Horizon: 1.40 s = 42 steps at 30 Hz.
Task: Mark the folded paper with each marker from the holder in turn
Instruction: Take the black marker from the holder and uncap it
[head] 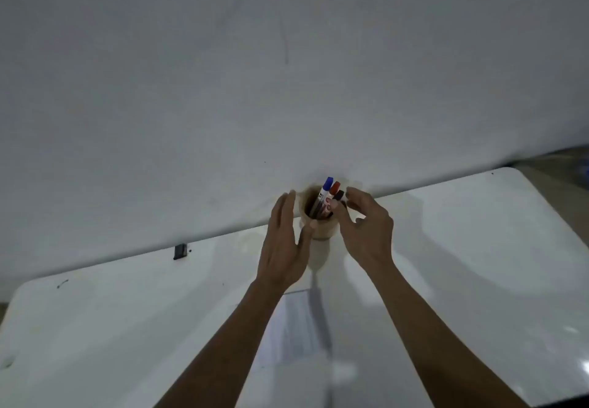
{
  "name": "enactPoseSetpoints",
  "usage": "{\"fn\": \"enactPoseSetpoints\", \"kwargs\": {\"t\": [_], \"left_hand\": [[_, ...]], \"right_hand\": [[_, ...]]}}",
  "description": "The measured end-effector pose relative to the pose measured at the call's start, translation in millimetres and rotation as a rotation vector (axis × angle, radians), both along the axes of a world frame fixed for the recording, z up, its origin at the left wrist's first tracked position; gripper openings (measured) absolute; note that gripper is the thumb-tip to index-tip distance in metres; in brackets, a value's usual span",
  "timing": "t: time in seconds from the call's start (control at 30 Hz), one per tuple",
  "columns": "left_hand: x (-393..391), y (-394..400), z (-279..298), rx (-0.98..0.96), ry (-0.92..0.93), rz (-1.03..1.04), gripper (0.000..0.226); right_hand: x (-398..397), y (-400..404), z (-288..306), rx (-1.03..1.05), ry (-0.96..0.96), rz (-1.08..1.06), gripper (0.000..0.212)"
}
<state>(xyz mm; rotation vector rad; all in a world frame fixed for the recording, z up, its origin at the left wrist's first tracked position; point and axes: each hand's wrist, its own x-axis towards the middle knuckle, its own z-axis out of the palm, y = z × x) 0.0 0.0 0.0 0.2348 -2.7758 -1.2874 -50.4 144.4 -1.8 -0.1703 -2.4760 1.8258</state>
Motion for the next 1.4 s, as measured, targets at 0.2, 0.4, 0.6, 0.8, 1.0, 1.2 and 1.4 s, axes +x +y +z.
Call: {"fn": "enactPoseSetpoints", "kwargs": {"t": [0.2,0.4,0.6,0.8,1.0,1.2,1.4], "left_hand": [[-18,8,-12,0.126,0.039,0.008,0.058],[-21,9,-8,0.137,0.075,0.01,0.071],[-21,8,-14,0.183,0.106,0.028,0.076],[-20,8,-10,0.214,0.14,0.014,0.074],[-19,4,-14,0.216,0.069,0.009,0.053],[22,-24,16,0.305,0.053,0.191,0.044],[107,-81,47,0.34,-0.106,0.03,0.029]], "right_hand": [[-4,-9,-6,-0.085,-0.016,-0.051,0.023],[-8,-12,-5,-0.094,-0.042,-0.049,0.018],[-11,-13,-1,-0.126,-0.056,-0.071,0.018],[-9,-2,32,-0.34,0.044,-0.167,0.007],[3,10,76,-0.413,0.251,-0.136,0.011],[48,-3,51,-0.2,-0.054,0.062,0.016],[121,-37,40,0.017,-0.246,0.423,0.026]]}}
